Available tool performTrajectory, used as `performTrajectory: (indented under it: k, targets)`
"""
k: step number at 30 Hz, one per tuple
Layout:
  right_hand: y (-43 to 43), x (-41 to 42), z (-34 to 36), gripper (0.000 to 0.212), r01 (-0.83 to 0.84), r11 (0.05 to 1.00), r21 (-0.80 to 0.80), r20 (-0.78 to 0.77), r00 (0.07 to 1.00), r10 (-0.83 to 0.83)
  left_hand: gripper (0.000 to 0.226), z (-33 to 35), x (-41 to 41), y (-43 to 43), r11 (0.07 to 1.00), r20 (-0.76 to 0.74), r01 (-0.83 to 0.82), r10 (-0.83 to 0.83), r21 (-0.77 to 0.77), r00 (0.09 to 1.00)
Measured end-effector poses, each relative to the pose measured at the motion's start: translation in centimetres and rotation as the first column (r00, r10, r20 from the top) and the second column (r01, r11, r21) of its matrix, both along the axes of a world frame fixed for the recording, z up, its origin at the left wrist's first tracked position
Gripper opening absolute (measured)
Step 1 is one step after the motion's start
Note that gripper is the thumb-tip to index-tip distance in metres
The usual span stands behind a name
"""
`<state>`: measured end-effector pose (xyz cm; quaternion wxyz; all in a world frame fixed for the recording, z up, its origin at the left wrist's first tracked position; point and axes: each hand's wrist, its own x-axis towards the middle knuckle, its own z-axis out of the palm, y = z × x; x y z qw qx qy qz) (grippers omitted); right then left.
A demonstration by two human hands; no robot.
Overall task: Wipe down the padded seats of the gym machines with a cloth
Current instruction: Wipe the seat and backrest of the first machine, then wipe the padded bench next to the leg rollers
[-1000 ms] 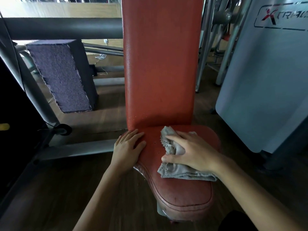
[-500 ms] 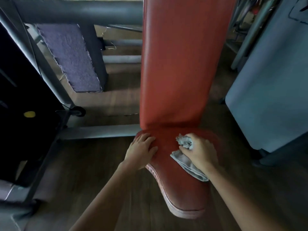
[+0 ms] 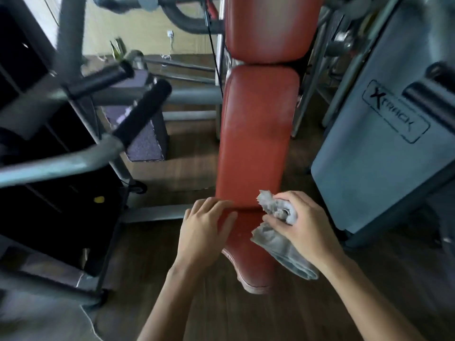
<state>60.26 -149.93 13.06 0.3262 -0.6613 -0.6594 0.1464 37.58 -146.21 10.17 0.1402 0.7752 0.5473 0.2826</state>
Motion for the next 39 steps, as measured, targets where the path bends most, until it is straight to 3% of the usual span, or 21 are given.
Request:
performTrajectory:
  k: [10, 18, 28, 39]
  targets:
    - [-8.7, -2.2, 14.8, 0.057, -0.068, 0.997, 0.030, -0.078, 0.994, 0.071, 0.029, 15.5, -3.9, -10.2, 0.997, 0.045, -0.053, 0.050, 0.053, 0.998]
    - [-10.6, -10.1, 18.8, 0.047, -0.172, 0.982, 0.083, -0.135, 0.974, 0.182, 0.037, 19.0, -13.4, -15.5, 0.978, 0.030, -0.193, 0.192, 0.079, 0.981]
    - [-13.7, -32.9, 17.6, 0.056, -0.268, 0.961, 0.068, -0.091, 0.957, 0.274, 0.035, 19.8, -36.8, -20.1, 0.969, 0.119, -0.244, 0.238, 0.044, 0.964]
    - [-13.5, -55.9, 17.7, 0.042, -0.323, 0.945, 0.046, -0.123, 0.937, 0.326, 0.036, 20.1, -59.5, -21.0, 0.950, 0.129, -0.313, 0.310, 0.001, 0.942]
